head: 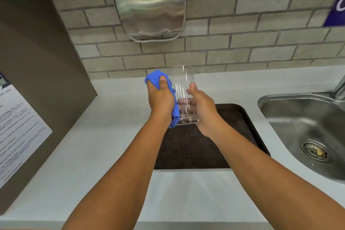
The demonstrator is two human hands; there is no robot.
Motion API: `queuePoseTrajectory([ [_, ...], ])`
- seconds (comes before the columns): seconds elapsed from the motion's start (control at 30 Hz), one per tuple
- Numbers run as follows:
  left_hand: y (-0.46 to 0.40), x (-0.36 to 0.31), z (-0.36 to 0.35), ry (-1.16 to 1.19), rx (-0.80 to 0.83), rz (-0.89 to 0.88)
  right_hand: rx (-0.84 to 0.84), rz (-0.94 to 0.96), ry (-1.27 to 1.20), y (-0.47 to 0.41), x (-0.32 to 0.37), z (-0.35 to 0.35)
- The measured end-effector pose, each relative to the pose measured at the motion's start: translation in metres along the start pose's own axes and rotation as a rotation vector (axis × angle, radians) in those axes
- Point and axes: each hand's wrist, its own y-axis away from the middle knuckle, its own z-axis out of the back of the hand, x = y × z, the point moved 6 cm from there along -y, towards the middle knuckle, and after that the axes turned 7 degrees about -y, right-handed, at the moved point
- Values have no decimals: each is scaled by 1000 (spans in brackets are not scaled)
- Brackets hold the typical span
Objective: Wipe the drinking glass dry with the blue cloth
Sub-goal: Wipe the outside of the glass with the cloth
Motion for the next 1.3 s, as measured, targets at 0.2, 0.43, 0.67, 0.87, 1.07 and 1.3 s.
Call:
queuePoseTrajectory([
  [0.2,22,-29,-5,-264,-46,-412,58,-21,-46,6,1,-10],
  [0.43,7,5,-5,16,263,151,243,-95,-248,8,5,-13],
  [0.67,12,-10,-4,-211,76,-355,65,-83,-131,-3,3,-3],
  [0.87,-3,34,-9,99,276,255,228,-75,-185,-1,5,-10],
  [1.07,-16,50,-3,238,295,264,134,-87,-224,-11,-9,10],
  [1.3,-22,69,10,357,359,353,-61,45,77,-34,-30,56],
])
